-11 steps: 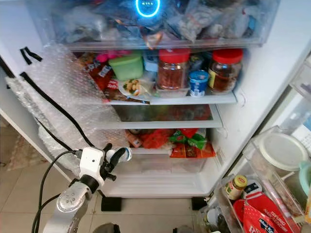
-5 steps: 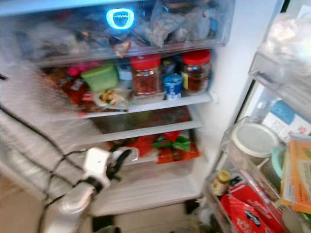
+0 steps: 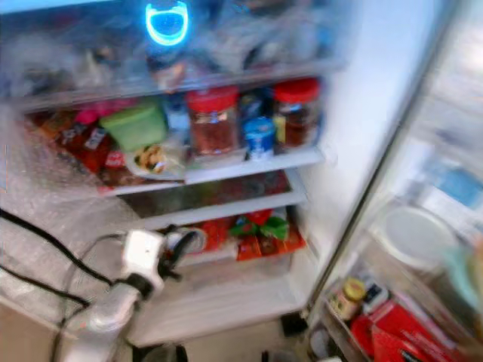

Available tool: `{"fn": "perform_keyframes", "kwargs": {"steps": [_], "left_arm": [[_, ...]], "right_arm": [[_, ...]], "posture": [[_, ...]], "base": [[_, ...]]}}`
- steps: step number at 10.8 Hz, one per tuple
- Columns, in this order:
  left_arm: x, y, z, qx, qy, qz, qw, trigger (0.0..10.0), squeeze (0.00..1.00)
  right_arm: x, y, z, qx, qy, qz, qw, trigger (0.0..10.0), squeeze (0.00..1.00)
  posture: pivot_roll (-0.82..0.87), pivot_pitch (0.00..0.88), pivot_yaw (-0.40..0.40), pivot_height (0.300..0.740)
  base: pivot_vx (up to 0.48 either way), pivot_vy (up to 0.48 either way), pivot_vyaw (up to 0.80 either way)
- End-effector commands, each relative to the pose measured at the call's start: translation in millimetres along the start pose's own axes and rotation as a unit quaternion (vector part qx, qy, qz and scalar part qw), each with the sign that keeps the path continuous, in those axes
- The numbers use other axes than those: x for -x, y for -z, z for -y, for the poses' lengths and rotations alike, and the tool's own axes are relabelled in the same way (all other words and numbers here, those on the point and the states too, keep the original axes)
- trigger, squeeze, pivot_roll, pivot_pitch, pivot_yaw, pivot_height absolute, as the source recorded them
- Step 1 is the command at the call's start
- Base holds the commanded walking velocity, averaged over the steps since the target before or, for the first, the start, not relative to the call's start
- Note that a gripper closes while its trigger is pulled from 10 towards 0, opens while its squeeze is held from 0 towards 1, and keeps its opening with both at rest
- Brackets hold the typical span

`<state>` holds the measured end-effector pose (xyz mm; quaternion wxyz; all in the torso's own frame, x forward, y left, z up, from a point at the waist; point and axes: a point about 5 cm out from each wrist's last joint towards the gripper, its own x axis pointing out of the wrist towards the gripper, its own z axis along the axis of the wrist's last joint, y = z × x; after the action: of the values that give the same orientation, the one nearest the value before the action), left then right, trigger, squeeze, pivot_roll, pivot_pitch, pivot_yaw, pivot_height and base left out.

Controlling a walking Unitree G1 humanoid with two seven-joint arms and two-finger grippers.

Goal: Restocking fridge

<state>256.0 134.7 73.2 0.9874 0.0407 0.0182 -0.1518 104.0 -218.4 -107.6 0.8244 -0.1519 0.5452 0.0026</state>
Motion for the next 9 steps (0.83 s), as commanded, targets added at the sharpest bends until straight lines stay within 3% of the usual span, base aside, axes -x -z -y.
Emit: {"fn": "perform_keyframes", "kwargs": {"steps": [1, 4, 7, 9], "left_arm": [[-5.6, -13, 0.6, -0.014, -0.01, 0.032, 0.999, 10.0, 0.0], [-9.2, -29, -6.2, -0.022, -0.035, 0.079, 0.996, 10.0, 0.0], [-8.5, -44, -13.4, -0.058, -0.063, 0.123, 0.989, 10.0, 0.0], [-1.7, -26, -17.6, -0.064, -0.074, 0.099, 0.99, 10.0, 0.0]], "right_arm": [[1.1, 5, -13.2, 0.004, -0.024, -0.008, 1.0, 10.0, 0.0], [1.0, 4, -13.6, 0.006, -0.026, -0.007, 1.0, 10.0, 0.0], [1.0, 4, -12.9, 0.005, -0.025, -0.008, 1.0, 10.0, 0.0], [1.0, 4, -13.6, 0.002, -0.026, -0.005, 1.0, 10.0, 0.0]], "posture": [[-0.11, 0.06, 0.064, 0.65], [-0.11, 0.062, 0.065, 0.65], [-0.11, 0.066, 0.062, 0.65], [-0.11, 0.068, 0.063, 0.65]], "base": [[0.289, 0.0, 0.0], [0.279, 0.0, 0.0], [0.0, 0.0, 0.0], [0.0, 0.0, 0.0]]}}
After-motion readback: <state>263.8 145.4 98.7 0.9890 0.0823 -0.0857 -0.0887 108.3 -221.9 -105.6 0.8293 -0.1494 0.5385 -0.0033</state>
